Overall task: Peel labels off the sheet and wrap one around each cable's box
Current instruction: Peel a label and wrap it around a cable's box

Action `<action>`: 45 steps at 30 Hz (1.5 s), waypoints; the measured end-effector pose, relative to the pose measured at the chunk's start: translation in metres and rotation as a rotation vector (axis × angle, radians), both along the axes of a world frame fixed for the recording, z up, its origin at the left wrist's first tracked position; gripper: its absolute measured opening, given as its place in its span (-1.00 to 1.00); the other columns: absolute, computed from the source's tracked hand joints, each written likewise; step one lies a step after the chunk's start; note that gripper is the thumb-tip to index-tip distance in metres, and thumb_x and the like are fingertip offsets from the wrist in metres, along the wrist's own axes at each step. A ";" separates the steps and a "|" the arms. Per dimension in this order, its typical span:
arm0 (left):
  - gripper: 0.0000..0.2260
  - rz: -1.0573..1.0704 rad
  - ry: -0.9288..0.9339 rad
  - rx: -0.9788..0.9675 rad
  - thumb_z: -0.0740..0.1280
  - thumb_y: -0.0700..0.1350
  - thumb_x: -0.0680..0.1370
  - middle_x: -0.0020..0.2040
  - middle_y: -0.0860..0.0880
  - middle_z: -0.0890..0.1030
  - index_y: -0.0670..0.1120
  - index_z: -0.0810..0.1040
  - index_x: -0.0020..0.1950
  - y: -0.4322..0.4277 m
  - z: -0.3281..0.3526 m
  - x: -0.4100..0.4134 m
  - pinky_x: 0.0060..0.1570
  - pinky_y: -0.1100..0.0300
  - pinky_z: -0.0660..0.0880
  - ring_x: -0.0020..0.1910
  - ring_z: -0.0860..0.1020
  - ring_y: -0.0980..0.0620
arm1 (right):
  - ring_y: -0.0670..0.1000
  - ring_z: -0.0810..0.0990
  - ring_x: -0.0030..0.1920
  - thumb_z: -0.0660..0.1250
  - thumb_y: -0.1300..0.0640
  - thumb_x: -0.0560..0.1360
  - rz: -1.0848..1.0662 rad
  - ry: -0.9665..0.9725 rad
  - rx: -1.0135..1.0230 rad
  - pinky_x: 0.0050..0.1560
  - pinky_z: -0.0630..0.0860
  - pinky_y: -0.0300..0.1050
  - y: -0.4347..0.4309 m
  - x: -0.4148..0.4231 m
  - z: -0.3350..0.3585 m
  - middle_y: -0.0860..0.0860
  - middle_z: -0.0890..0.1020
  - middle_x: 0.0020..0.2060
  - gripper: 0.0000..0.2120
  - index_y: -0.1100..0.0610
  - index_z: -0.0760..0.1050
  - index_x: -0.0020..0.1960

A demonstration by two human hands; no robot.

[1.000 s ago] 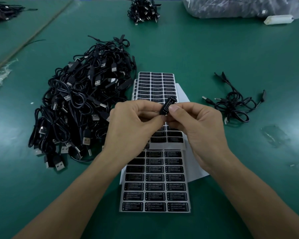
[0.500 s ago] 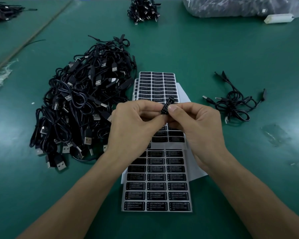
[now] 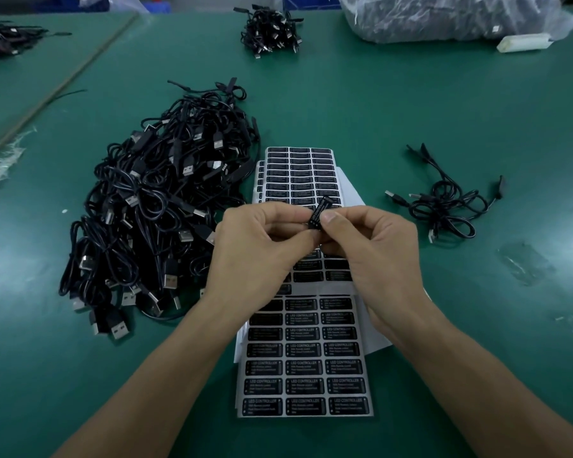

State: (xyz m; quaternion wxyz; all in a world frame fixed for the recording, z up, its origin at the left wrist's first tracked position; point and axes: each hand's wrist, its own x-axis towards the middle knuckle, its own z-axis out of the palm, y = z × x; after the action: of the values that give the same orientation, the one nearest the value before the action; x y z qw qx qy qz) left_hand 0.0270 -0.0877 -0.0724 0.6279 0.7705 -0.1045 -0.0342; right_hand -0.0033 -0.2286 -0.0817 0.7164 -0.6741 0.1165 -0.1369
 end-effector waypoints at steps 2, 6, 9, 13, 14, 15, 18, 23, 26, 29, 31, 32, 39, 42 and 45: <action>-0.81 -0.003 0.006 0.013 0.57 -0.16 0.43 -0.22 0.05 0.74 -0.02 0.72 0.02 0.000 0.000 0.001 -0.06 0.08 0.66 -0.19 0.72 0.08 | -0.07 0.69 -0.26 0.44 0.21 0.52 -0.003 0.004 -0.001 -0.17 0.59 -0.27 0.000 0.000 0.000 0.04 0.72 -0.29 -0.86 0.10 0.67 -0.22; -0.82 -0.011 0.019 0.014 0.57 -0.17 0.43 -0.23 0.05 0.73 0.01 0.72 0.00 -0.001 0.001 0.000 -0.06 0.10 0.66 -0.20 0.71 0.08 | -0.04 0.69 -0.26 0.44 0.20 0.52 -0.009 0.014 -0.008 -0.17 0.60 -0.25 0.000 -0.001 -0.001 0.05 0.72 -0.29 -0.88 0.12 0.67 -0.20; -0.82 -0.031 0.007 -0.004 0.57 -0.20 0.44 -0.26 0.06 0.73 0.10 0.73 -0.12 0.000 0.004 -0.001 -0.14 0.24 0.64 -0.25 0.70 0.11 | -0.04 0.69 -0.26 0.44 0.18 0.51 -0.013 0.014 -0.013 -0.18 0.60 -0.25 0.000 -0.001 0.000 0.05 0.72 -0.30 -0.89 0.12 0.67 -0.20; -0.77 -0.048 0.005 -0.025 0.56 -0.22 0.44 -0.27 0.05 0.72 0.15 0.73 -0.14 0.000 0.006 -0.001 -0.15 0.23 0.66 -0.26 0.70 0.10 | -0.06 0.69 -0.29 0.45 0.18 0.50 -0.032 0.005 -0.024 -0.21 0.59 -0.27 0.001 -0.001 0.000 0.02 0.72 -0.31 -0.87 0.10 0.67 -0.22; -0.74 -0.050 0.007 -0.034 0.55 -0.23 0.44 -0.28 0.05 0.72 0.17 0.73 -0.14 0.000 0.006 -0.001 -0.16 0.25 0.65 -0.27 0.70 0.12 | -0.06 0.69 -0.29 0.45 0.18 0.50 -0.036 0.003 -0.025 -0.22 0.59 -0.27 0.002 -0.001 0.000 0.02 0.72 -0.32 -0.87 0.10 0.66 -0.23; -0.73 -0.051 0.012 -0.045 0.55 -0.24 0.44 -0.28 0.05 0.72 0.18 0.73 -0.15 -0.001 0.007 -0.001 -0.18 0.27 0.64 -0.27 0.69 0.13 | -0.07 0.69 -0.30 0.45 0.18 0.50 -0.039 0.000 -0.026 -0.22 0.58 -0.27 0.001 -0.001 0.000 0.02 0.72 -0.32 -0.86 0.10 0.66 -0.24; -0.76 -0.047 0.038 -0.079 0.55 -0.25 0.44 -0.27 0.01 0.73 0.12 0.74 -0.17 -0.002 0.007 -0.002 -0.19 0.29 0.62 -0.27 0.70 0.10 | -0.07 0.68 -0.30 0.46 0.17 0.50 -0.046 -0.004 -0.027 -0.22 0.59 -0.26 0.002 -0.001 0.000 0.01 0.71 -0.33 -0.84 0.08 0.66 -0.26; -0.82 -0.041 0.059 -0.106 0.55 -0.27 0.44 -0.27 -0.04 0.73 0.03 0.73 -0.17 -0.001 0.006 -0.002 -0.19 0.26 0.64 -0.27 0.70 0.05 | -0.09 0.66 -0.34 0.46 0.18 0.50 -0.048 -0.012 -0.012 -0.25 0.57 -0.29 0.002 -0.001 0.001 0.01 0.71 -0.36 -0.85 0.10 0.66 -0.26; -0.84 -0.043 0.060 -0.114 0.54 -0.28 0.45 -0.27 -0.05 0.73 0.00 0.73 -0.14 -0.002 0.007 -0.003 -0.17 0.23 0.65 -0.26 0.70 0.02 | -0.06 0.67 -0.32 0.46 0.17 0.49 -0.055 -0.002 -0.032 -0.20 0.64 -0.18 0.002 -0.001 0.000 0.03 0.71 -0.35 -0.85 0.10 0.66 -0.26; -0.83 -0.043 0.057 -0.109 0.53 -0.28 0.45 -0.27 -0.04 0.73 0.01 0.73 -0.15 -0.001 0.008 -0.003 -0.17 0.23 0.65 -0.26 0.70 0.03 | -0.02 0.67 -0.31 0.47 0.14 0.47 -0.068 0.010 -0.048 -0.14 0.68 -0.06 0.003 0.000 0.000 0.03 0.70 -0.35 -0.85 0.09 0.66 -0.27; -0.83 -0.040 0.053 -0.106 0.54 -0.27 0.45 -0.27 -0.04 0.73 0.01 0.72 -0.14 -0.002 0.008 -0.003 -0.18 0.24 0.65 -0.26 0.70 0.03 | 0.01 0.68 -0.30 0.47 0.12 0.46 -0.077 0.017 -0.056 -0.11 0.68 0.02 0.003 0.000 -0.001 0.04 0.70 -0.35 -0.86 0.09 0.66 -0.27; -0.83 -0.036 0.055 -0.105 0.54 -0.27 0.45 -0.27 -0.04 0.73 0.00 0.72 -0.13 -0.002 0.007 -0.003 -0.18 0.23 0.65 -0.25 0.71 0.02 | 0.04 0.69 -0.29 0.47 0.11 0.46 -0.081 0.021 -0.060 -0.09 0.68 0.06 0.003 0.000 -0.001 0.04 0.70 -0.35 -0.86 0.09 0.66 -0.27; -0.86 -0.018 0.068 -0.097 0.55 -0.25 0.44 -0.25 -0.04 0.73 -0.03 0.72 -0.08 -0.001 0.005 -0.003 -0.14 0.19 0.66 -0.23 0.71 0.01 | 0.15 0.70 -0.23 0.46 0.08 0.45 -0.106 0.022 -0.074 -0.09 0.67 0.15 0.005 0.000 0.000 0.05 0.70 -0.34 -0.86 0.10 0.65 -0.26; -0.85 -0.025 0.071 -0.109 0.55 -0.26 0.44 -0.26 -0.04 0.73 -0.03 0.72 -0.09 -0.002 0.006 -0.004 -0.17 0.24 0.64 -0.24 0.71 0.04 | 0.09 0.68 -0.28 0.46 0.09 0.46 -0.107 0.023 -0.071 -0.11 0.68 0.11 0.005 0.000 0.000 0.05 0.70 -0.35 -0.86 0.10 0.65 -0.26; -0.86 -0.026 0.075 -0.126 0.55 -0.26 0.43 -0.26 -0.05 0.73 -0.04 0.72 -0.09 -0.002 0.007 -0.004 -0.20 0.27 0.62 -0.25 0.70 0.05 | 0.10 0.69 -0.27 0.46 0.10 0.46 -0.107 0.022 -0.066 -0.12 0.68 0.07 0.004 0.000 0.000 0.05 0.70 -0.34 -0.86 0.11 0.65 -0.25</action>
State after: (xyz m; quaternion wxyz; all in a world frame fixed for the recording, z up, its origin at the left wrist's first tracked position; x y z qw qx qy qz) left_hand 0.0232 -0.0901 -0.0657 0.6780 0.7263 -0.0927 -0.0644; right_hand -0.0036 -0.2242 -0.0818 0.6842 -0.6917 0.1553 -0.1714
